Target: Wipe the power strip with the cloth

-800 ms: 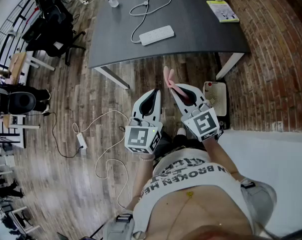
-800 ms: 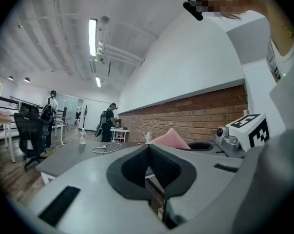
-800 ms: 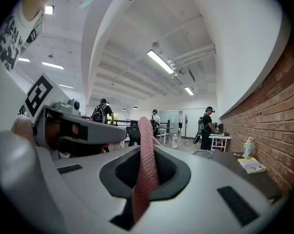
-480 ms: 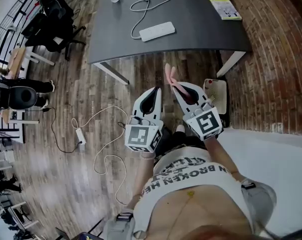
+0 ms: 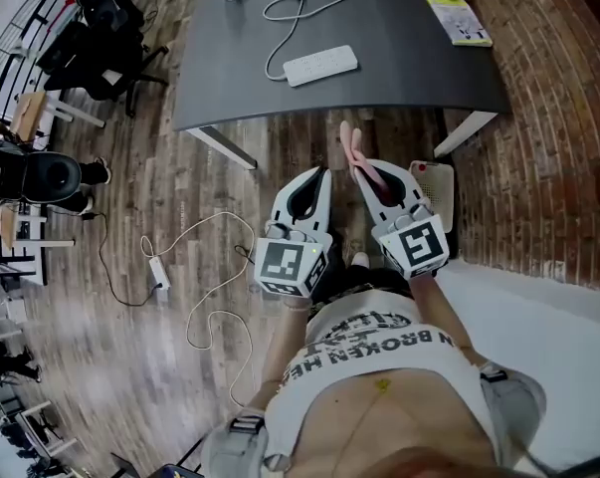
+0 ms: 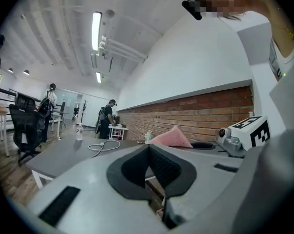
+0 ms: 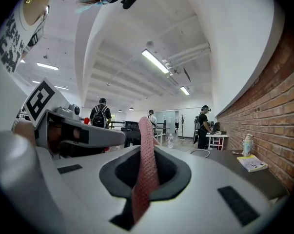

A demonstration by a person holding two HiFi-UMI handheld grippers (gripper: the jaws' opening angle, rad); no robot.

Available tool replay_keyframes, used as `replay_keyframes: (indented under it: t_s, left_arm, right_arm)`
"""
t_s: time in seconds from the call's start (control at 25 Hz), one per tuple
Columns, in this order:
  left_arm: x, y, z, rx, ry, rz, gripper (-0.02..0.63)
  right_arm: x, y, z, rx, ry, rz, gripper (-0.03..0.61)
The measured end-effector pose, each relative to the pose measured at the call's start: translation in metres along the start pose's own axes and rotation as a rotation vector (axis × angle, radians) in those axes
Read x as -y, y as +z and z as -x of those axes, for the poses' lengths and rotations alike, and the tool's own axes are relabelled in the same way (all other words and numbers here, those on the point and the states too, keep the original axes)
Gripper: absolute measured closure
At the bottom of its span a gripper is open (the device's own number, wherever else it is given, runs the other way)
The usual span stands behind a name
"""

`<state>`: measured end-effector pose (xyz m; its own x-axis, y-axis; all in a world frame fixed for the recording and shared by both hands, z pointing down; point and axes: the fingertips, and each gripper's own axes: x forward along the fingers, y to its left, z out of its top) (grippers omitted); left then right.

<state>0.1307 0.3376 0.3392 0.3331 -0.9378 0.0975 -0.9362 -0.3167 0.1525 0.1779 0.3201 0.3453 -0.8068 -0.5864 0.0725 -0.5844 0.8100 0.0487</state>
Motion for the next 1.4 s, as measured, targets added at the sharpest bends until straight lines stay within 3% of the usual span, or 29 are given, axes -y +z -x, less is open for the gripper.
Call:
replay_keyframes:
  t_s: [0.76,1.12,1.4]
  left_arm:
    - [-0.170,0.022,-0.126,-0.038,-0.134,0.012,0.614]
    - [-0.209,0.031,-0.163,-0.036,-0.129,-0.007,0.614]
    - [-0.227,0.038,-0.218,-0.034,-0.071,0.001,0.614]
  right_arm:
    - [0.061,-0.001,-0.213,-0.035,-0.065,0.008,0.561]
    - [0.086,-0.006,-0.265,-0.053,-0.052,0.006,0.561]
    - [0.132,-0.002,-0.309,-0.054,0.038,0.018,0.561]
